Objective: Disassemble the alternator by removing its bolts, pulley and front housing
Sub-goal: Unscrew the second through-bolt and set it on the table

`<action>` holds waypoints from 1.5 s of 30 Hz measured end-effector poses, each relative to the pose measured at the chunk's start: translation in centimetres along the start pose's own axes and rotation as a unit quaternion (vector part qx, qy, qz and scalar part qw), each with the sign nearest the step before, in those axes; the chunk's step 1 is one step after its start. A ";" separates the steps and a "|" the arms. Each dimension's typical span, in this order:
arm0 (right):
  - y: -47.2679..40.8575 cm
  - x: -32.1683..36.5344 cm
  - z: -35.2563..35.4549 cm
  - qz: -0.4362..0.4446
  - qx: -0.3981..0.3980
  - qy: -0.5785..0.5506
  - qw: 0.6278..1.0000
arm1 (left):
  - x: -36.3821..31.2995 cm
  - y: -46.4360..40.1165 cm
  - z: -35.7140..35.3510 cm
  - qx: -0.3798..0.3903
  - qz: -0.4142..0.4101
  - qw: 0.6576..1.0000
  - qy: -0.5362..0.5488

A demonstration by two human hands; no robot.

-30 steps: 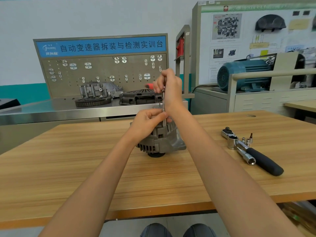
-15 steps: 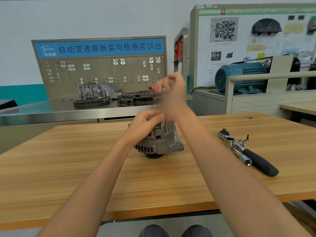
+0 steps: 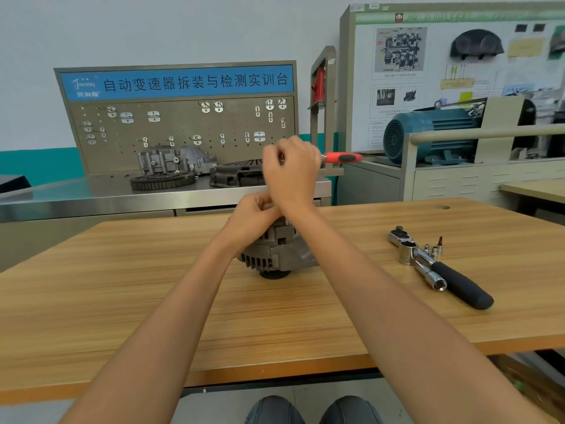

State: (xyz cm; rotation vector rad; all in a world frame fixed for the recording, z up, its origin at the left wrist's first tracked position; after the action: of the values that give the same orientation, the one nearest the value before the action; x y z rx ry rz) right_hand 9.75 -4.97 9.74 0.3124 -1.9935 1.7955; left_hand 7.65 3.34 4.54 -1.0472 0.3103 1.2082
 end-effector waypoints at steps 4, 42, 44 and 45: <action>-1.9 -0.6 0.2 -0.245 0.072 -0.381 0.889 | -0.5 0.1 -0.1 0.058 -0.018 0.998 -0.007; 0.0 0.3 -0.9 -0.017 -0.004 -0.093 0.996 | 0.0 -0.2 0.3 0.007 0.024 1.000 -0.009; 0.4 0.2 -1.1 0.074 -0.057 0.052 0.994 | 0.0 -0.3 0.2 -0.001 0.024 0.999 -0.034; 0.0 0.1 -0.9 0.061 -0.061 0.048 0.995 | -0.1 -0.3 0.1 0.003 0.016 0.999 -0.033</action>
State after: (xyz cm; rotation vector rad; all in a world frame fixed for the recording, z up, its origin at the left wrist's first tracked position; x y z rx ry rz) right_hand 9.81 -4.03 9.80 0.0660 -2.0836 1.7155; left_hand 7.86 3.35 4.83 -0.9986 0.2793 1.2670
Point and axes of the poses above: each hand's wrist, its own y-axis away from the middle knuckle, its own z-axis out of the back of the hand, x = y × z, the point moved 3 cm from there along -y, towards the middle knuckle, and after that the axes turned 13 degrees about -y, right-handed, at the moved point
